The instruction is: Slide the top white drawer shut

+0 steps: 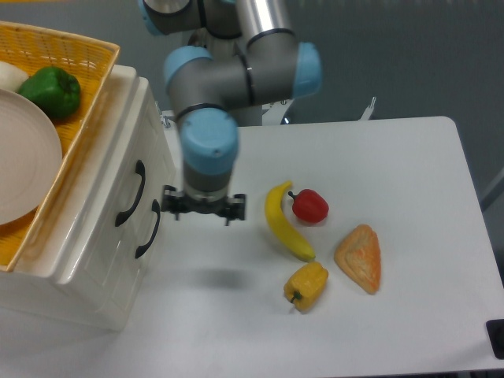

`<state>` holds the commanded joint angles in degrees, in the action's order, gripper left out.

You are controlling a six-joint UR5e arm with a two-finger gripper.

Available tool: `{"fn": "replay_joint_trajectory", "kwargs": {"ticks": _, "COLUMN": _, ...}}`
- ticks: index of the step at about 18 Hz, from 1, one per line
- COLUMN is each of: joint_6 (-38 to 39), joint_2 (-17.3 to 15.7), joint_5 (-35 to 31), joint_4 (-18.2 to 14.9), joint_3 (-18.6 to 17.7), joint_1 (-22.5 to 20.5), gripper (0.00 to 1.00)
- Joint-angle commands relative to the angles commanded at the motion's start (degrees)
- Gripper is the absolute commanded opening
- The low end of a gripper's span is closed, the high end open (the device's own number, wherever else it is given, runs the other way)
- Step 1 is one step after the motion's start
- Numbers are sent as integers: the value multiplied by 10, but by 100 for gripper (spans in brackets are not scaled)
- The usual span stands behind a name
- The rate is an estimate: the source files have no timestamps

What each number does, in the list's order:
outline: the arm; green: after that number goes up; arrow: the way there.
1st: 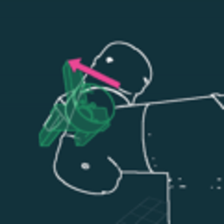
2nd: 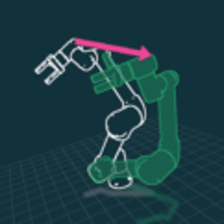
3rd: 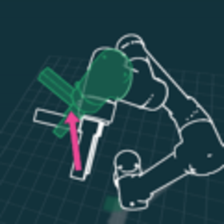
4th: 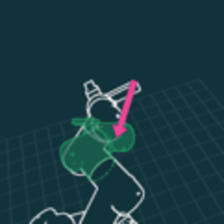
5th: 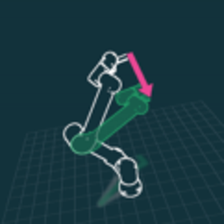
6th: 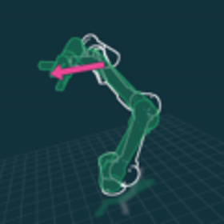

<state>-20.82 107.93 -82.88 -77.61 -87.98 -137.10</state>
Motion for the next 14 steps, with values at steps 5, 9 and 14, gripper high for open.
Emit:
{"fn": "replay_joint_trajectory", "kwargs": {"ticks": 5, "joint_6": -95, "joint_2": -1, "joint_5": -80, "joint_4": 5, "joint_3": 3, "joint_1": -11, "gripper": 100}}
{"fn": "replay_joint_trajectory", "kwargs": {"ticks": 9, "joint_6": -197, "joint_2": 1, "joint_5": -111, "joint_4": 5, "joint_3": 2, "joint_1": -19, "gripper": 100}}
{"fn": "replay_joint_trajectory", "kwargs": {"ticks": 14, "joint_6": -203, "joint_2": -11, "joint_5": -88, "joint_4": 4, "joint_3": -1, "joint_1": -48, "gripper": 100}}
